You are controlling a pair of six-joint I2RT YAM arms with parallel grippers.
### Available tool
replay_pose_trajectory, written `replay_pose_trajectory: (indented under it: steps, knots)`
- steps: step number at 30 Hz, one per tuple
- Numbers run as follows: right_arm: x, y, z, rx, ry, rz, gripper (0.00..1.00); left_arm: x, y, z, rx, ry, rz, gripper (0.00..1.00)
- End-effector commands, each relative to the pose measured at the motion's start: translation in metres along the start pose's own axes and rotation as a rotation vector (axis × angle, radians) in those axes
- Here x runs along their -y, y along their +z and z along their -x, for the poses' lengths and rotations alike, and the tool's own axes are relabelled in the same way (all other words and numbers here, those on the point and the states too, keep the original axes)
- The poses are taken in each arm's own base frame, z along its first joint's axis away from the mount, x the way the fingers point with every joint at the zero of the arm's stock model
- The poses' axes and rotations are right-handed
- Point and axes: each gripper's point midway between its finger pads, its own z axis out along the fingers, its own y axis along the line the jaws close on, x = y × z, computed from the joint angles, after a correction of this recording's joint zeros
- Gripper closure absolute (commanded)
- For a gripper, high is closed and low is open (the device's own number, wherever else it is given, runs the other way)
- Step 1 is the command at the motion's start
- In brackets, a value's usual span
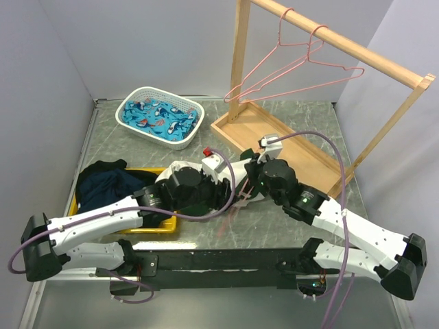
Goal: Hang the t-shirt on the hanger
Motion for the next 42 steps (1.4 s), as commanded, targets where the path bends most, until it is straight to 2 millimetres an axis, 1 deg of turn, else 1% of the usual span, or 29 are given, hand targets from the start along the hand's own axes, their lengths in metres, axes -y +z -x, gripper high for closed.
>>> replay_pose_trajectory:
  steps: [1,2,3,4,5,6,7,9,10,11,13,15,16,18,19,22,24,25,27,30,33,35,36,38,39,40,41,42]
  knots:
    - [-0.002,-0.008,0.025,0.117,0.032,0.02,1.0,-0.005,-0.02,0.051,0.134,-0.112,0.108,0.29]
    - [0.001,-0.01,0.027,0.127,0.034,0.014,1.0,-0.01,-0.024,0.053,0.141,-0.16,0.143,0.3]
    - [0.004,-0.01,0.026,0.129,0.036,0.0,1.0,-0.022,-0.03,0.063,0.18,-0.193,0.225,0.31]
    - [0.006,-0.01,0.026,0.131,0.041,-0.01,1.0,-0.033,-0.036,0.054,0.14,-0.212,0.28,0.35]
    - [0.007,-0.01,0.025,0.131,0.046,-0.018,1.0,-0.034,-0.039,0.056,0.138,-0.253,0.294,0.37]
    - [0.008,-0.01,0.024,0.129,0.048,-0.02,1.0,-0.037,-0.038,0.052,0.118,-0.276,0.31,0.39]
    - [0.007,-0.01,0.024,0.131,0.052,-0.018,1.0,-0.048,-0.037,0.034,0.047,-0.294,0.365,0.45]
    - [0.005,-0.009,0.022,0.129,0.066,-0.011,1.0,-0.053,-0.031,0.015,-0.009,-0.334,0.401,0.49]
    - [0.005,-0.008,0.021,0.127,0.071,-0.01,1.0,-0.06,-0.026,0.0,-0.054,-0.34,0.434,0.54]
    - [0.004,-0.007,0.021,0.128,0.078,-0.011,1.0,-0.065,-0.022,-0.014,-0.084,-0.356,0.46,0.55]
    - [0.005,-0.007,0.021,0.132,0.09,-0.018,1.0,-0.072,-0.012,-0.033,-0.137,-0.361,0.495,0.56]
    - [0.007,-0.008,0.022,0.138,0.108,-0.032,1.0,-0.075,-0.003,-0.045,-0.16,-0.368,0.504,0.56]
    - [0.009,-0.007,0.023,0.141,0.114,-0.045,1.0,-0.078,0.004,-0.054,-0.187,-0.364,0.513,0.55]
    - [0.01,-0.007,0.022,0.137,0.128,-0.052,1.0,-0.077,0.013,-0.059,-0.206,-0.365,0.506,0.53]
    - [0.009,-0.007,0.023,0.135,0.131,-0.054,1.0,-0.08,0.017,-0.066,-0.228,-0.359,0.52,0.51]
    - [0.01,-0.004,0.022,0.128,0.148,-0.073,1.0,-0.084,0.026,-0.075,-0.254,-0.351,0.541,0.47]
    - [0.01,-0.004,0.024,0.132,0.157,-0.082,1.0,-0.087,0.029,-0.078,-0.261,-0.345,0.56,0.43]
    - [0.01,-0.004,0.025,0.136,0.16,-0.084,1.0,-0.09,0.031,-0.082,-0.272,-0.339,0.572,0.41]
    - [0.01,-0.005,0.027,0.146,0.169,-0.088,1.0,-0.091,0.035,-0.084,-0.274,-0.339,0.571,0.4]
    - [0.009,-0.007,0.032,0.16,0.185,-0.085,1.0,-0.092,0.04,-0.093,-0.302,-0.336,0.574,0.36]
    - [0.009,-0.008,0.036,0.171,0.193,-0.091,1.0,-0.095,0.043,-0.096,-0.3,-0.336,0.582,0.37]
    - [0.008,-0.007,0.037,0.172,0.196,-0.097,1.0,-0.095,0.046,-0.094,-0.287,-0.335,0.583,0.39]
    - [0.008,-0.007,0.038,0.172,0.196,-0.101,1.0,-0.097,0.048,-0.093,-0.283,-0.332,0.589,0.44]
    - [0.007,-0.006,0.04,0.169,0.202,-0.121,1.0,-0.1,0.05,-0.085,-0.255,-0.328,0.605,0.53]
    - [0.006,-0.006,0.04,0.167,0.201,-0.125,1.0,-0.099,0.05,-0.08,-0.239,-0.329,0.605,0.64]
    - [0.007,-0.005,0.04,0.167,0.203,-0.14,1.0,-0.1,0.049,-0.075,-0.224,-0.325,0.605,0.71]
    - [0.003,-0.006,0.045,0.175,0.21,-0.137,1.0,-0.1,0.049,-0.07,-0.212,-0.329,0.599,0.79]
    - [0.002,-0.006,0.047,0.175,0.211,-0.143,1.0,-0.099,0.047,-0.062,-0.188,-0.338,0.588,0.91]
